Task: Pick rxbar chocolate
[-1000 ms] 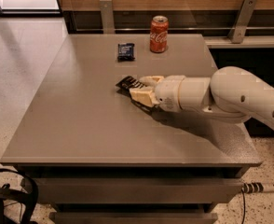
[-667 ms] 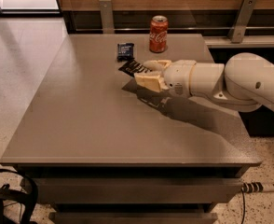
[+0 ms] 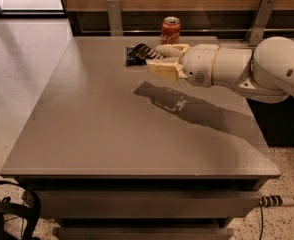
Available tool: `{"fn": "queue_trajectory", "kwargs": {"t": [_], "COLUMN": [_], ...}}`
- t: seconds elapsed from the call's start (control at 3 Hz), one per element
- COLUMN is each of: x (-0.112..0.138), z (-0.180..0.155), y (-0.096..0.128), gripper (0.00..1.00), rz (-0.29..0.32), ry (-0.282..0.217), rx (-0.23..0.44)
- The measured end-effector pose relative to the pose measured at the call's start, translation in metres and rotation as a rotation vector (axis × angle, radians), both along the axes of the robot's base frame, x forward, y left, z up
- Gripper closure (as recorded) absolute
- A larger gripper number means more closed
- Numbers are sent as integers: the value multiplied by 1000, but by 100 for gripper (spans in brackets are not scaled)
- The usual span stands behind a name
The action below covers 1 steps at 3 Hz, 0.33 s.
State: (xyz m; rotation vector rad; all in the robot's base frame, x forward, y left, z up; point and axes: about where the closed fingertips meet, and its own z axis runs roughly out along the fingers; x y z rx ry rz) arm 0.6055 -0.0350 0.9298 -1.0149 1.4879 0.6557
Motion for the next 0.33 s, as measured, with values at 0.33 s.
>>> {"fn": "queue_trajectory", "kwargs": {"t": [0.33], "x": [-7], "z": [12], "y": [-2], "gripper": [100], "rz": [18], "ry": [-38], "rx": [20]}}
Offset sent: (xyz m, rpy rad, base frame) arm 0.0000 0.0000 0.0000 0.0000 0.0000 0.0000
